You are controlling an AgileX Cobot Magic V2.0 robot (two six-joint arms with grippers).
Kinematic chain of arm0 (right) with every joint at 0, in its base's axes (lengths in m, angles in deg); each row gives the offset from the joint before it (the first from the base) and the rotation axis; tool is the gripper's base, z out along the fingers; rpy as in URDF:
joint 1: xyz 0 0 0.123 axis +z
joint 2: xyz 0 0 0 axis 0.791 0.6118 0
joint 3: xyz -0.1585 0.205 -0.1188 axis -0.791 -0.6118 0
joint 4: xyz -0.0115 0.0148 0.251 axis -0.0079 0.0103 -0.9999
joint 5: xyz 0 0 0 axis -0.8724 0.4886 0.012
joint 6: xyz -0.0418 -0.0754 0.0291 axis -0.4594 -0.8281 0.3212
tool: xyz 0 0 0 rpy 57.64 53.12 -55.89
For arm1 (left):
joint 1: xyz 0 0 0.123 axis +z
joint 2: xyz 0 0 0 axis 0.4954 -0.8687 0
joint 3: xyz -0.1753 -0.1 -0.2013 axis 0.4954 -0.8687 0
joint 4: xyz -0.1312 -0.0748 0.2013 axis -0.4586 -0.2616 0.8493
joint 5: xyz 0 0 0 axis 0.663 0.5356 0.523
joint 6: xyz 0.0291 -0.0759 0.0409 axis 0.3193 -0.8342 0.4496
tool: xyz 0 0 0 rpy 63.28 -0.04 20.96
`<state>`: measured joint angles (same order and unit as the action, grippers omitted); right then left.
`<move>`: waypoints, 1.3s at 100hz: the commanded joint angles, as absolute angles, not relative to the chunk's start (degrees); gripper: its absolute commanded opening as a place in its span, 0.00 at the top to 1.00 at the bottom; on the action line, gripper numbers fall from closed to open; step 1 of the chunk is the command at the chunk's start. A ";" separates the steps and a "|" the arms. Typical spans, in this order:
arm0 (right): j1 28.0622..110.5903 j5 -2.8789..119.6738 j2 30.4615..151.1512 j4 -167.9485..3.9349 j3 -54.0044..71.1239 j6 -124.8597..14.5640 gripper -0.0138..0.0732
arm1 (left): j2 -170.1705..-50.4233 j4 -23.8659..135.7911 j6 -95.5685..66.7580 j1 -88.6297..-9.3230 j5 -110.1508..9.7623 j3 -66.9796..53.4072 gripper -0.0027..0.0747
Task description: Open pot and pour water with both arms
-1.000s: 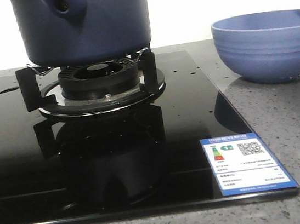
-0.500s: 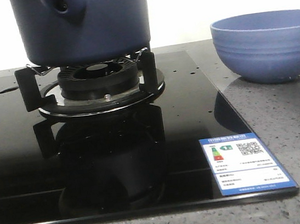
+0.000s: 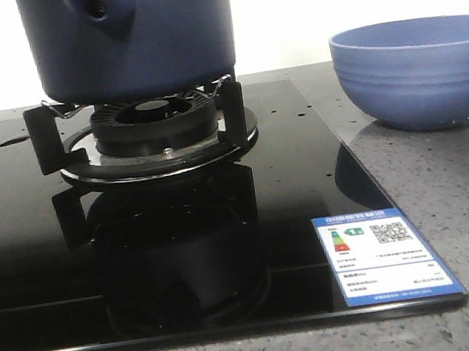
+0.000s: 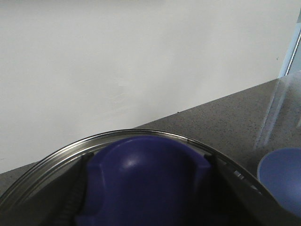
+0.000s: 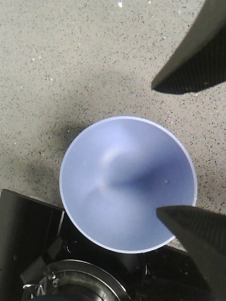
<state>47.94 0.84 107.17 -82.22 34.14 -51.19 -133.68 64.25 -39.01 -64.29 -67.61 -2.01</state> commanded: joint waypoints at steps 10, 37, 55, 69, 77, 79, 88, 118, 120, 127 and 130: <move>47.53 3.25 105.47 -83.31 35.52 -51.27 0.32 | -131.59 64.68 -39.10 -64.62 -71.76 0.40 0.45; 47.53 3.38 105.47 -83.46 35.52 -51.27 0.32 | -132.87 65.58 -39.10 -64.52 -71.09 0.40 0.45; 47.53 3.38 105.47 -83.56 35.52 -51.27 0.32 | -132.87 65.68 -39.10 -64.52 -70.87 0.40 0.45; 47.53 3.38 105.47 -83.54 35.52 -51.27 0.32 | -132.87 66.31 -39.10 -64.52 -70.78 0.40 0.39; 47.53 3.38 105.47 -83.54 35.52 -51.27 0.32 | -132.87 66.41 -39.10 -64.52 -71.17 0.40 0.27; 47.53 3.38 105.47 -83.54 35.52 -51.27 0.32 | -132.76 66.41 -39.10 -64.52 -71.21 0.40 0.25; 47.53 3.38 105.47 -83.54 35.52 -51.27 0.32 | -132.55 66.41 -39.10 -64.52 -71.30 0.40 0.21; 47.53 3.62 105.36 -84.47 35.52 -51.27 0.32 | -123.60 66.41 -39.10 -64.31 -71.20 0.40 0.21; 47.53 3.75 105.36 -85.04 35.52 -51.27 0.32 | -122.71 66.41 -39.10 -64.16 -71.20 0.40 0.21; 47.53 4.44 105.36 -86.77 35.52 -51.78 0.32 | -119.58 66.41 -39.10 -63.33 -70.89 0.40 0.21; 47.53 4.90 105.28 -87.68 35.52 -52.05 0.32 | -118.37 66.58 -39.10 -62.87 -70.58 0.40 0.22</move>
<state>47.94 1.23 107.17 -84.31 34.14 -51.19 -123.26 66.27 -39.01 -63.91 -66.46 -1.77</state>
